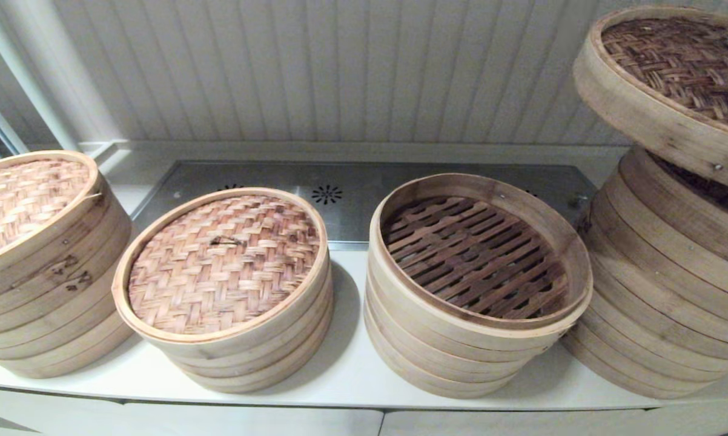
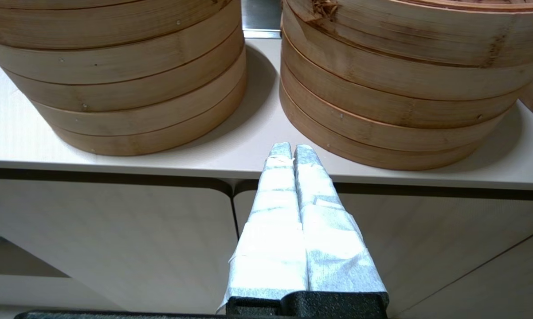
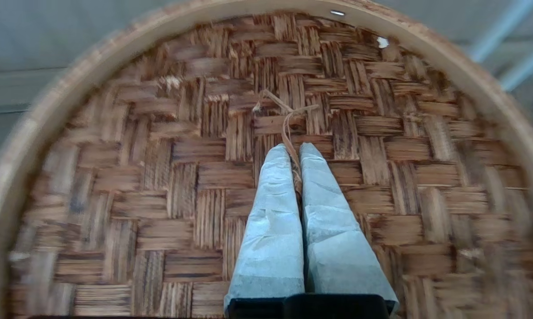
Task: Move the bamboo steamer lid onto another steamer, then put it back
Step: Put the steamer
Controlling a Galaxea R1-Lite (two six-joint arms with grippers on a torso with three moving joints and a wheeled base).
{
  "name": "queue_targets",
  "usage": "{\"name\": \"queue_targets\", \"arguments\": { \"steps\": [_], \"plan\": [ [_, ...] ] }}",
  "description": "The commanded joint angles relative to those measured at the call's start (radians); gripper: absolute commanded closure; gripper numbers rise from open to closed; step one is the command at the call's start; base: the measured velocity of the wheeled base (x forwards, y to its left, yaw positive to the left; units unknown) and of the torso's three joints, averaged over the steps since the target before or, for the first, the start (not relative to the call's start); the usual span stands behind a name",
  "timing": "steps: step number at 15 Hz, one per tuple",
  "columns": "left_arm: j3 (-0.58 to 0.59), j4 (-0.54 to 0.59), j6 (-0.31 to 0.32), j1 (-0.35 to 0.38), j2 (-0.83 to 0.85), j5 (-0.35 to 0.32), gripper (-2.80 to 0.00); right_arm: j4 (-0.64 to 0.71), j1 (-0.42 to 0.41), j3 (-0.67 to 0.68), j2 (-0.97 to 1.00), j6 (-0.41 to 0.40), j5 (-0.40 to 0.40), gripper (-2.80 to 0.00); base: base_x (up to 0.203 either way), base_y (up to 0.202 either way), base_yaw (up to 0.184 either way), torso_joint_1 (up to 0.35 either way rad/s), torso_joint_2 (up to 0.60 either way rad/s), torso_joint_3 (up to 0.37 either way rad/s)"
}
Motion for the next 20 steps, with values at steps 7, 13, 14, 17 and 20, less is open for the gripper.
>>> {"name": "queue_targets", "arguments": {
  "steps": [7, 13, 14, 17, 20],
  "plan": [
    [0.012, -0.002, 0.000, 0.001, 0.000, 0.000, 0.00, 0.003, -0.231, 0.037, 0.023, 0.007, 0.144, 0.00, 0.000, 0.000, 0.000, 0.000, 0.00, 0.000],
    [0.012, -0.002, 0.000, 0.001, 0.000, 0.000, 0.00, 0.038, -0.417, 0.086, 0.022, 0.009, 0.334, 0.00, 0.000, 0.000, 0.000, 0.000, 0.00, 0.000],
    [0.012, -0.002, 0.000, 0.001, 0.000, 0.000, 0.00, 0.037, -0.433, 0.106, 0.020, 0.009, 0.351, 0.00, 0.000, 0.000, 0.000, 0.000, 0.00, 0.000],
    [0.012, -0.001, 0.000, 0.000, 0.000, 0.000, 0.00, 0.036, -0.445, 0.164, 0.014, 0.017, 0.403, 0.00, 0.000, 0.000, 0.000, 0.000, 0.00, 0.000],
    [0.012, -0.001, 0.000, 0.001, 0.000, 0.000, 0.00, 0.029, -0.440, 0.187, 0.021, 0.027, 0.411, 0.00, 0.000, 0.000, 0.000, 0.000, 0.00, 0.000]
  ]
}}
